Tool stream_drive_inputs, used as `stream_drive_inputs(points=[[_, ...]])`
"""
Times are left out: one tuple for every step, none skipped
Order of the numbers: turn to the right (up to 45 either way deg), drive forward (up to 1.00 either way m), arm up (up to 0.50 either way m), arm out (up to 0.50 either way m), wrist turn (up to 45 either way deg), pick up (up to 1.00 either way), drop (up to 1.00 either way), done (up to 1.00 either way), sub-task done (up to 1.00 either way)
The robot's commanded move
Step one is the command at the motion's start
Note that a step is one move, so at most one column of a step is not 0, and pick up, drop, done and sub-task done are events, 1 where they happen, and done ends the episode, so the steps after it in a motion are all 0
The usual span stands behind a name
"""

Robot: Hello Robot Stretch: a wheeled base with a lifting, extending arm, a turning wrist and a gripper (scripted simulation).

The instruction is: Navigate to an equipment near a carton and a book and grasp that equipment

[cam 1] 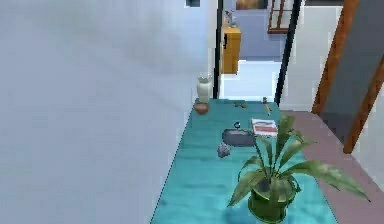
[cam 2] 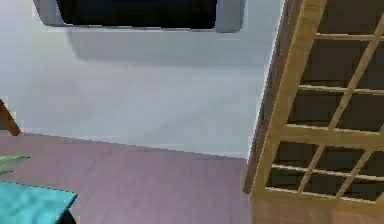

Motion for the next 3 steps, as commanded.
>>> stream_drive_inputs(points=[[39.0,0.0,0.0,0.0,0.0,0.0,0.0,0.0,0.0],[0.0,0.1,0.0,0.0,0.0,0.0,0.0,0.0,0.0],[45.0,0.0,0.0,0.0,0.0,0.0,0.0,0.0,0.0]])
